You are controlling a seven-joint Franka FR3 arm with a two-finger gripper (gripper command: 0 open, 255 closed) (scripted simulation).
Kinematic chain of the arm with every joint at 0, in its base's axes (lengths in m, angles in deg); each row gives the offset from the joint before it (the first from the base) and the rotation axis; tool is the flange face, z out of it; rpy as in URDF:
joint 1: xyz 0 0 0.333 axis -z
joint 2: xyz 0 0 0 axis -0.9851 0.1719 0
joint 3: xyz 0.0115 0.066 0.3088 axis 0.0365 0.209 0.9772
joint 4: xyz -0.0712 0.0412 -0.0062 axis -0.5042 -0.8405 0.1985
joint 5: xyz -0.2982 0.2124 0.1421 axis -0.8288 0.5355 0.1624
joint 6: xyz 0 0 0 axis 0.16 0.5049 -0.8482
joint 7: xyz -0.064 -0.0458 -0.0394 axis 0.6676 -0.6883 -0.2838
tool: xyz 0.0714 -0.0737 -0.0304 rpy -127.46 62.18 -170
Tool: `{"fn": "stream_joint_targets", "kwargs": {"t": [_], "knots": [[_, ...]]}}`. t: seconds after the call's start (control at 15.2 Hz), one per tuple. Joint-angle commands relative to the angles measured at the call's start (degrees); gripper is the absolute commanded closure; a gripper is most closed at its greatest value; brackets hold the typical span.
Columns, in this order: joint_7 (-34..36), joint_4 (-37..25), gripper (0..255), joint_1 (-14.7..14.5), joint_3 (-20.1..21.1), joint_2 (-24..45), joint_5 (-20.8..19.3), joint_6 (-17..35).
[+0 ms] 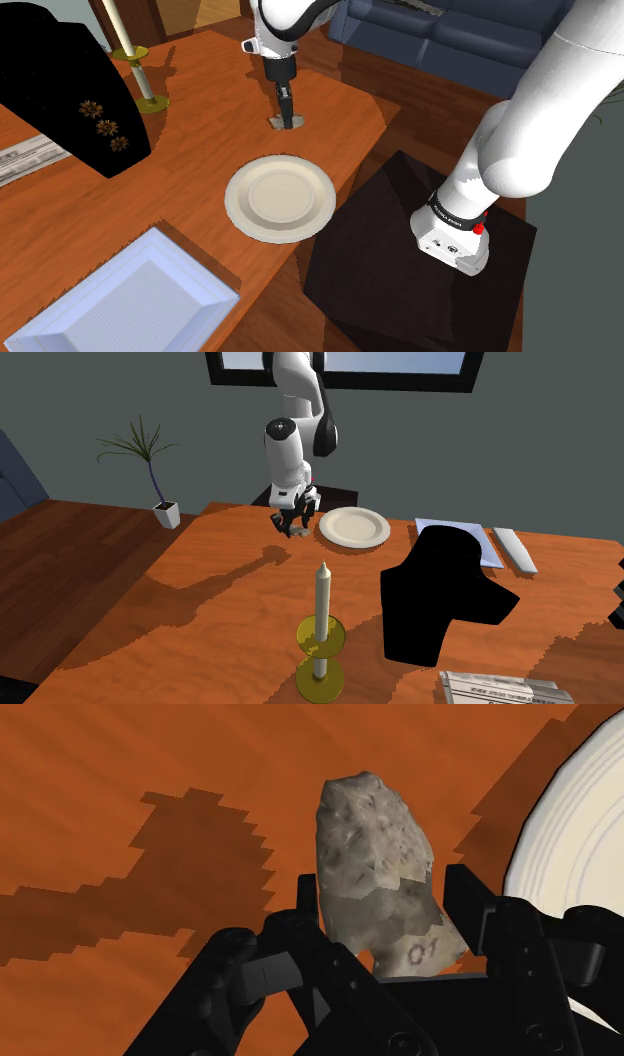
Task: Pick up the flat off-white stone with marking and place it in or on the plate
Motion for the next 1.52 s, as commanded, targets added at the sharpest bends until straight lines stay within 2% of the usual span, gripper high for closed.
{"fn": "stream_joint_targets", "kwargs": {"t": [0.0, 0.4, 1.06, 1.12, 1.19, 1.45], "knots": [[0.10, -0.96, 255, -0.01, 0.01, -0.64, 0.00, -1.62], [0.26, -3.41, 255, 0.03, -0.02, -2.28, -0.01, -5.71], [11.96, 4.36, 255, -6.56, 7.01, -9.33, 4.00, -3.92], [10.52, 4.36, 255, -5.84, 6.20, -9.07, 3.56, -3.82], [10.52, 4.36, 0, -5.84, 6.20, -9.07, 3.56, -3.82], [4.61, 9.36, 0, -4.92, 4.98, -6.95, 3.27, 8.94]]}}
